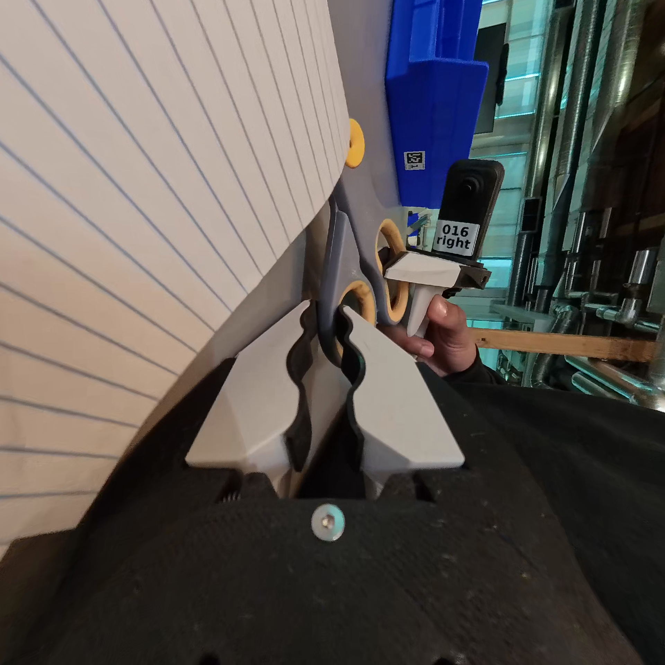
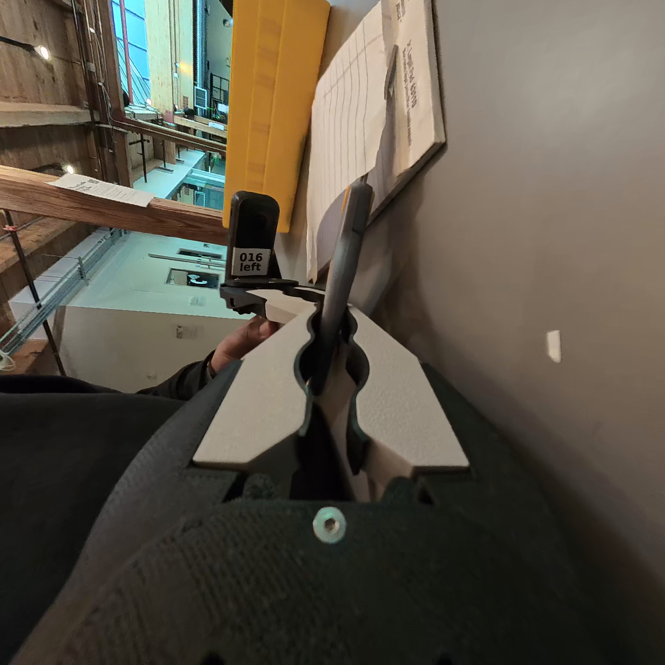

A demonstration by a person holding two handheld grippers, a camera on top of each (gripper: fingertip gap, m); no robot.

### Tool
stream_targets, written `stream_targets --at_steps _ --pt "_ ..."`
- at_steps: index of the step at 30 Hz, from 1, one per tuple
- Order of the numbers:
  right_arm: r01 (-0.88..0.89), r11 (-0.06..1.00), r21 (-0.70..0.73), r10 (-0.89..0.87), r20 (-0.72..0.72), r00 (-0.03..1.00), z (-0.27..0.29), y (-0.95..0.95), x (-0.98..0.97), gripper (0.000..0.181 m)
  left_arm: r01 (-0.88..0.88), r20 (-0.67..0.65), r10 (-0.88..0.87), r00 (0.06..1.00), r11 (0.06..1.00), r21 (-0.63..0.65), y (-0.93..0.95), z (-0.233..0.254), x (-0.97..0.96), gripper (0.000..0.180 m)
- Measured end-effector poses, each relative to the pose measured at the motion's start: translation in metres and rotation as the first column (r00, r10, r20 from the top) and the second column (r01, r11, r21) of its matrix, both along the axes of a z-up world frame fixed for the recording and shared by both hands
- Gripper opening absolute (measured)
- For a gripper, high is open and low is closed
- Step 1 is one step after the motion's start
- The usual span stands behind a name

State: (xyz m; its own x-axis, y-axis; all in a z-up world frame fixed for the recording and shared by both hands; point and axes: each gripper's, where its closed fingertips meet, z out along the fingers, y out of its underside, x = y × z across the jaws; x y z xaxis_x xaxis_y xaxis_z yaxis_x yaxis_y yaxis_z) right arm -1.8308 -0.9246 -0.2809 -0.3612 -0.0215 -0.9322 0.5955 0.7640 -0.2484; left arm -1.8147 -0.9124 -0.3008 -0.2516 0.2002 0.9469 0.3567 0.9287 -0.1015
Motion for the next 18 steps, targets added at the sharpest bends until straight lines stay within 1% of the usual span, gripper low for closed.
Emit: stream_targets --at_steps 4,8,12,15,18 --pt "-0.015 0.999 -0.028 0.015 -0.025 1.000 0.008 0.002 -0.002 0.010 -0.003 -0.044 0.004 0.999 1.000 0.018 0.002 0.008 -0.001 0.007" --pt "-0.032 0.999 -0.026 0.033 0.022 0.999 0.012 0.008 -0.001 0.010 0.037 -0.068 -0.036 0.997 0.999 0.010 0.008 0.015 0.001 0.008" --pt "0.004 0.999 -0.034 -0.002 0.063 0.998 0.017 0.012 -0.018 0.007 0.052 -0.065 -0.051 0.997 0.999 0.006 0.008 0.014 0.012 0.008" --pt "-0.014 0.999 -0.030 0.016 0.037 0.999 0.013 0.016 -0.025 0.007 0.083 -0.033 -0.085 0.996 0.995 -0.047 0.013 0.011 0.021 0.008" --pt "-0.039 0.999 -0.033 0.040 0.028 0.999 0.011 0.013 -0.023 0.007 0.061 -0.047 -0.060 0.997 0.998 0.005 0.014 0.009 0.022 0.009"
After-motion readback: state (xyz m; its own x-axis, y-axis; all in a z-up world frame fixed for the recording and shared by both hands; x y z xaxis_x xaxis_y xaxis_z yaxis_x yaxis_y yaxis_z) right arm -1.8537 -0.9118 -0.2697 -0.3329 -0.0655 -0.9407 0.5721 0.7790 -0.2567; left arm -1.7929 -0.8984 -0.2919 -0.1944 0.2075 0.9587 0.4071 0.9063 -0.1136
